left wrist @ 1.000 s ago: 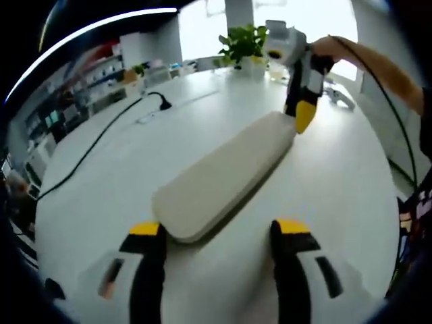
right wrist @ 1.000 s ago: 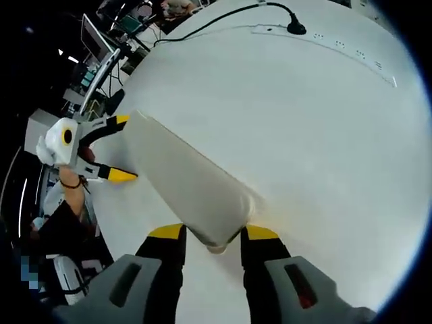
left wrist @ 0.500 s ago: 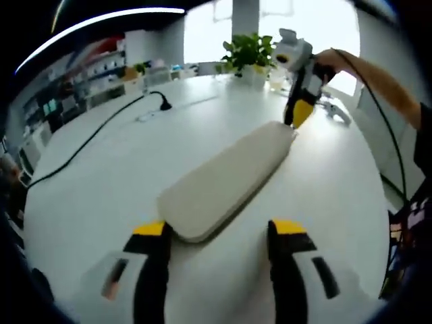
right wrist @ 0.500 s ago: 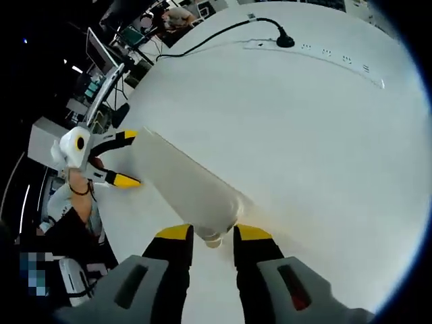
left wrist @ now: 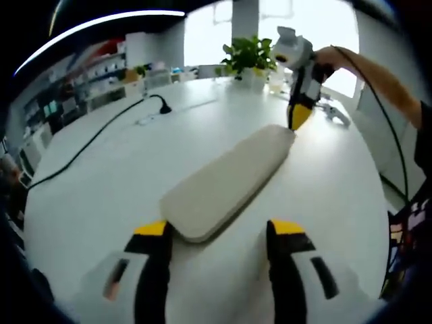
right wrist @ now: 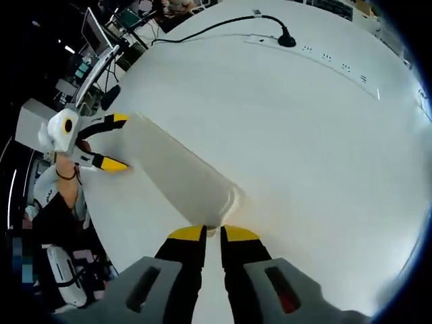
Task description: Arrange the utensils inside the cutlery case until each visible utensil rests in its matching compartment.
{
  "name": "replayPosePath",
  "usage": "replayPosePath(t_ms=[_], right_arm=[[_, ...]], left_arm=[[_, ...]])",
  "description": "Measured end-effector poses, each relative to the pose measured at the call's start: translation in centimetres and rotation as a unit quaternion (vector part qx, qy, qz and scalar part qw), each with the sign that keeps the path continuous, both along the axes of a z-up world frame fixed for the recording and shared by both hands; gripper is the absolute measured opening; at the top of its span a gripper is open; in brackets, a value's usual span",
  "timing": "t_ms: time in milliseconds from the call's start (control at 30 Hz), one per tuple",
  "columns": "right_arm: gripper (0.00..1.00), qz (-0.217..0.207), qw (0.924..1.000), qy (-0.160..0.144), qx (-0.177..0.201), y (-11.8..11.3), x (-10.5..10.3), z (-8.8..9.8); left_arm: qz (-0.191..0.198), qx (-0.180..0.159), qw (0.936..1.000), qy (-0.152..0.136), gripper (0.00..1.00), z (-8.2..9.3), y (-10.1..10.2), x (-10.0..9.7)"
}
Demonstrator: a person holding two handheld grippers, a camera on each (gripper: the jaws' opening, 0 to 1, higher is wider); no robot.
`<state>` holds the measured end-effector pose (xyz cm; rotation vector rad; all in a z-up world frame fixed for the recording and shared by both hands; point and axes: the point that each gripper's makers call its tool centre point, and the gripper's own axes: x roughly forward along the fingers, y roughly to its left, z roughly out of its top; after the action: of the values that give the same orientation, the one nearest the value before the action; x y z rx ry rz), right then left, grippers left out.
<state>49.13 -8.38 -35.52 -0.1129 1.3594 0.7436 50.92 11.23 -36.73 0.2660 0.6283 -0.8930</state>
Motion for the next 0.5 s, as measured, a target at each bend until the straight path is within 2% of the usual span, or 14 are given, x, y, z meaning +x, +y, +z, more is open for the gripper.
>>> replayPosePath(t_ms=[200, 233, 267, 367, 433, 500], right_arm=[[0.07, 0.001, 0.9998, 0.008, -0.015, -0.17, 0.05, -0.11], [0.07, -0.018, 0.999, 0.03, -0.027, -0.39, -0.38, -0.21], [0.07, -0.02, 0.9987, 0.028, -0.037, -0.46, -0.2, -0.56], [0.06, 0.014, 0.9989, 0.016, -0.042, -0.25, 0.03, -0.49], [0.06, 0.0, 0.9988, 0.026, -0.041, -0.32, 0.01, -0.56], [0.06, 0.003, 0.9987, 0.028, -0.041, -0.26, -0.01, -0.59]], left_arm=[[-0.001, 0.004, 1.0, -0.002, 0.6, -0.03, -0.01, 0.0], [-0.001, 0.004, 1.0, -0.002, 0.6, -0.03, -0.01, 0.01], [-0.001, 0.004, 1.0, -0.003, 0.6, 0.0, -0.03, 0.07], [-0.001, 0.005, 1.0, -0.003, 0.59, -0.03, 0.02, 0.12], [-0.001, 0.005, 1.0, -0.001, 0.58, -0.19, 0.1, 0.08], [-0.004, 0.01, 0.9999, 0.0, 0.58, -0.48, 0.07, -0.05]])
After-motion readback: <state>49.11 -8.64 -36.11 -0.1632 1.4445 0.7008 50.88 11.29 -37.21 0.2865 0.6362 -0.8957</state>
